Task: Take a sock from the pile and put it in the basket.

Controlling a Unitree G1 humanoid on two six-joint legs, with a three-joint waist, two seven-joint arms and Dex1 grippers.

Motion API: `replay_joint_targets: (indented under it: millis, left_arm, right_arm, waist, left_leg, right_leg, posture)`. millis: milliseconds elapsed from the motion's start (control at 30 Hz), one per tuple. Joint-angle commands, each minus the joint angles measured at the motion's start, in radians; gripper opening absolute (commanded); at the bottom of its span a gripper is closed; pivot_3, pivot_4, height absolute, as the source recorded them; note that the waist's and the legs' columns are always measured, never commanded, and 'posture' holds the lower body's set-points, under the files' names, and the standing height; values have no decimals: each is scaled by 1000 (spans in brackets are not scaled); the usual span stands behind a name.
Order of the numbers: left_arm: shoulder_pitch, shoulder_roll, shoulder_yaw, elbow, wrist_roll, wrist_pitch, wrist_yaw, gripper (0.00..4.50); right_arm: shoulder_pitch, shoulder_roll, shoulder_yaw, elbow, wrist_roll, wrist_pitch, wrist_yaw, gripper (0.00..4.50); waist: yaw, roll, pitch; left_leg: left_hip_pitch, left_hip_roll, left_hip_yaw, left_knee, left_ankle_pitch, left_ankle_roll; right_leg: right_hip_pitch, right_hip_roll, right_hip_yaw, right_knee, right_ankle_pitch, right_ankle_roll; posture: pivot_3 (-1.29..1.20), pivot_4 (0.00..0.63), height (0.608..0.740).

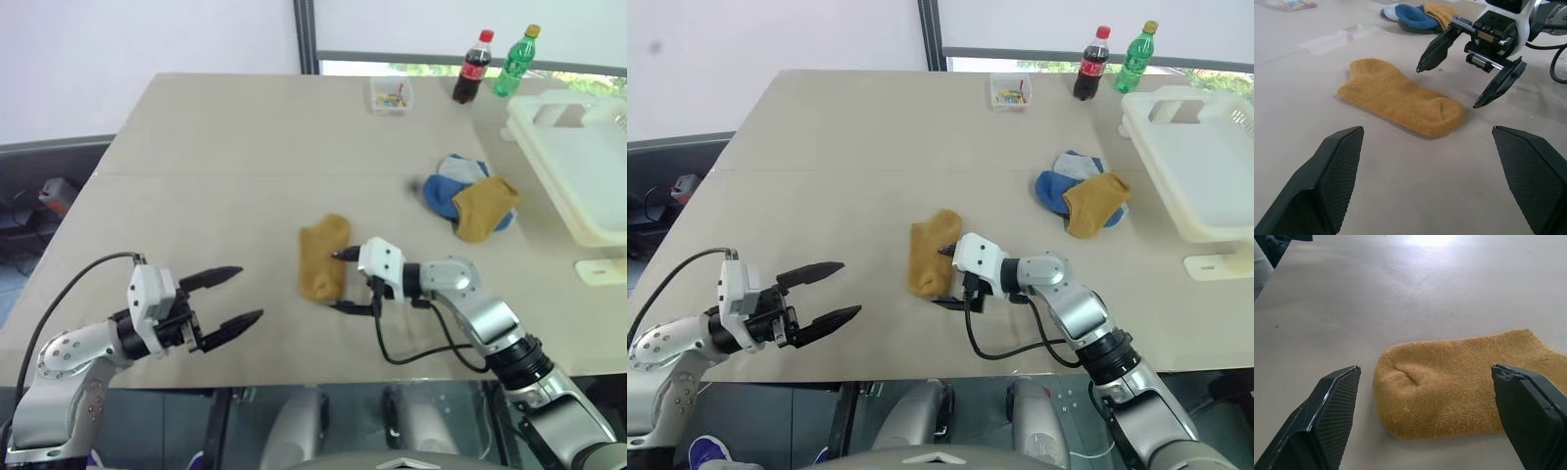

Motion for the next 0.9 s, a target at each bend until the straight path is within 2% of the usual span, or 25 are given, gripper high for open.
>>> replay_joint_targets:
  millis: [33,533,800,900]
  left_arm:
    - [5,-1,8,-31,-16,-4,2,4500]
    - [7,0,8,-28,-15,-5,1,4500]
    - [17,2,14,-35,-17,-3,2,4500]
    - [24,7,24,-36,-21,-2,1,4500]
  right_arm:
    - [2,6,-6,-31,3,-9,-2,4418]
    - [1,12,-4,-22,-3,-14,-6,4418]
    - [1,21,32,76,-58,-87,6,4418]
    - [1,29,37,100,-60,-100,13,3700]
  waist:
    - [0,0,0]
    - [0,0,0]
    - [-1,0,0]
    - [-1,0,0]
  left_leg:
    - [0,0,0,0,0,0]
    - [0,0,0,0,0,0]
    - [0,0,0,0,0,0]
    - [0,0,0,0,0,0]
  right_leg:
    - [0,0,0,0,0,0]
    - [0,0,0,0,0,0]
    - [0,0,0,0,0,0]
    - [0,1,0,0,0,0]
  posture:
    - [0,150,740]
    - [0,150,740]
    - [0,150,740]
    - [0,150,740]
